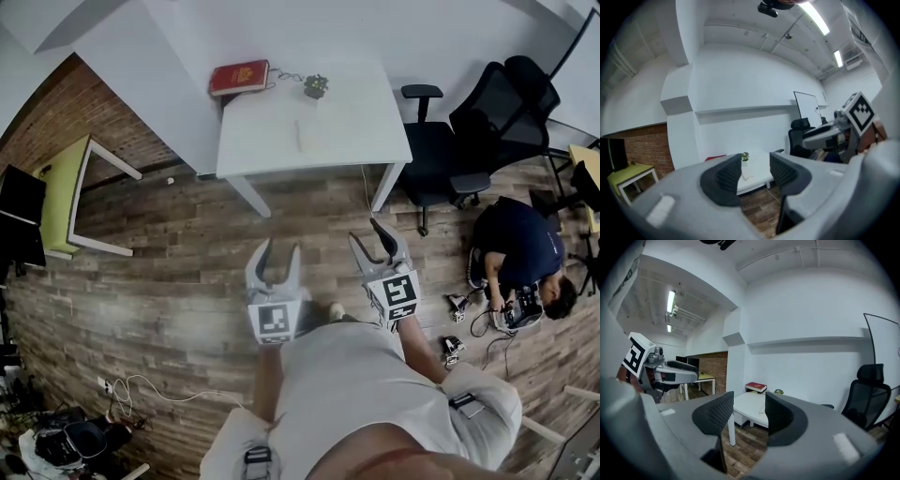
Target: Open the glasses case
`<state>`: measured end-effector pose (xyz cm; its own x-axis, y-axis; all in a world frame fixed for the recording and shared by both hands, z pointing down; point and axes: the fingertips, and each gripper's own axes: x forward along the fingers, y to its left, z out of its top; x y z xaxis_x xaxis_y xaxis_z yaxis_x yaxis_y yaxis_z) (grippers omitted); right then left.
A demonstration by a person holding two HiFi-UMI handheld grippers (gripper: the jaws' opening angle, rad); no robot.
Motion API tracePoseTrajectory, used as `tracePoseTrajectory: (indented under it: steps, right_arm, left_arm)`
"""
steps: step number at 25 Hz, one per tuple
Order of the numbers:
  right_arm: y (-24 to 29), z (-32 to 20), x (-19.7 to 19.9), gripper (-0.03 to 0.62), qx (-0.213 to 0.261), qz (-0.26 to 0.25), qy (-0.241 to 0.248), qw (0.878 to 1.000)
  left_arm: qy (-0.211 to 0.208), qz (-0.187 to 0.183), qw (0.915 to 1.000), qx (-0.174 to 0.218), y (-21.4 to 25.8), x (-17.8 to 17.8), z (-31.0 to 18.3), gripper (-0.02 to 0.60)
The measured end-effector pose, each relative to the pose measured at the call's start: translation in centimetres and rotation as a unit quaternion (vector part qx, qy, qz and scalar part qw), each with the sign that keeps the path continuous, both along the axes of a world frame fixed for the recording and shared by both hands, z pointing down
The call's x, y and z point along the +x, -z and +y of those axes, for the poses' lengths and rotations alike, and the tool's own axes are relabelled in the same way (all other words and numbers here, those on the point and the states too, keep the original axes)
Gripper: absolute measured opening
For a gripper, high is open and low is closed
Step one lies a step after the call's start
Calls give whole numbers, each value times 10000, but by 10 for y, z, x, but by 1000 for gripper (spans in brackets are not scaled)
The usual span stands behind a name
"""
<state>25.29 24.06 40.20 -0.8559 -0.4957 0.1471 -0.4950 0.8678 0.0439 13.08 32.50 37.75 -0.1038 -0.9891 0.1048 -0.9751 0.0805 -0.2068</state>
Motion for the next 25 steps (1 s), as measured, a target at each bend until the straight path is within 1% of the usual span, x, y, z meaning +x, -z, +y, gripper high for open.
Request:
tracePoseTrajectory:
  steps: [2,5,10,14,18,25]
  right_arm:
    - [-1,-6,-2,198,1,-2,-4,10000]
    - [-1,-14,-9,199,23,-14,-3,10000]
    - [-2,-29,-22,199,41,44,-42,10000]
    - [0,-47,-38,199,59,81,-113,9999]
    - [2,-63,-55,207,84,107,-191,9997]
    - [3,-88,-82,212,12,186,-380,9991]
  left_arm:
    - [25,52,10000,-12,0,-2,-6,189]
    - [26,-4,10000,70,1,-11,-15,189]
    - [60,117,9999,67,-1,-29,-32,190]
    - [-22,74,9998,156,2,-47,-52,192]
    - [-101,163,9998,84,-1,-65,-69,197]
    - [-320,199,9993,14,0,-94,-100,204]
